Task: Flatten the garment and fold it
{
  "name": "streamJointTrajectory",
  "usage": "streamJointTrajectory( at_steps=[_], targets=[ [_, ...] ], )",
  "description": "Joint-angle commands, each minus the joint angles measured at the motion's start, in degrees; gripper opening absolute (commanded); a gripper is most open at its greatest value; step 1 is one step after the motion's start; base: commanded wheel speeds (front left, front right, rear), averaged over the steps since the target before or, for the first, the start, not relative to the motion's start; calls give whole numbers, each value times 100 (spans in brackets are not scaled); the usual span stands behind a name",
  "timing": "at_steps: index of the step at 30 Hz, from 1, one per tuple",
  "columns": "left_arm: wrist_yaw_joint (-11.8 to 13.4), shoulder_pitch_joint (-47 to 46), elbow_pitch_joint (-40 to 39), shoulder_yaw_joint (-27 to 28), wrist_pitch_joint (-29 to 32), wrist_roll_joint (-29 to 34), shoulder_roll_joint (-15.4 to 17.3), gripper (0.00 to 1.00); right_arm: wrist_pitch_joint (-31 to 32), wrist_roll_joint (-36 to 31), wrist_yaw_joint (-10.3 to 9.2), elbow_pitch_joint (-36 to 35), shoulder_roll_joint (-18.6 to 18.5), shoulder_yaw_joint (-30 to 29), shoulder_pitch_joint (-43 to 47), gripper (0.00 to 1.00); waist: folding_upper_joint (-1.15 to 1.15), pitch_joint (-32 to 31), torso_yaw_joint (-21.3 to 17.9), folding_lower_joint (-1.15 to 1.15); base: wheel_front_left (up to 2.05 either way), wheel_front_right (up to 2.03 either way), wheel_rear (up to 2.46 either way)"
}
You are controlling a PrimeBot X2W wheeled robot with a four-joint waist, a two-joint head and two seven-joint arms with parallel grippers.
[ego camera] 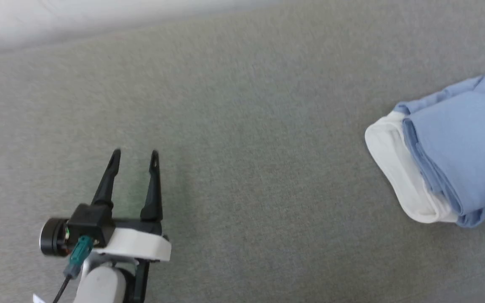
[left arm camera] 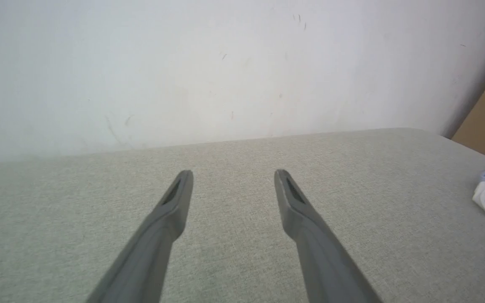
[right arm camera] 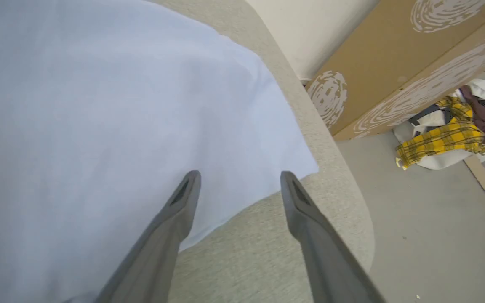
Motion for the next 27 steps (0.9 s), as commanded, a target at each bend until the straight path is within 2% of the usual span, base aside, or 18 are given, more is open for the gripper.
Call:
streamJointTrajectory(
  at_steps=[1, 7, 13, 20, 27],
  targets=[
    [36, 108, 45, 57, -27, -71, -32, 100, -37, 45, -12, -295, 229, 120, 210, 100, 0, -580, 307, 2, 0, 0, 0],
    [44, 338, 99, 207, -31, -131, -109, 100, -69, 458, -12, -1536, 1015, 662, 835, 100, 0, -880, 660, 2, 0, 0, 0],
    [9, 418, 219, 297, -31, -107, -113, 100, -167, 776, -12, -2348, 1370, 1101, 940, 100, 0, -1058, 1025, 2, 0, 0, 0],
    [-17, 551, 386, 535, -32, -97, -25, 100, -209, 1006, -12, -3195, 1556, 1605, 1126, 100, 0, -1303, 1372, 2, 0, 0, 0],
    [-97, 979, 406, 572, -32, -71, 79, 100, -51, 1164, -12, -3878, 1641, 1747, 1748, 100, 0, -1597, 1409, 2, 0, 0, 0]
  ],
)
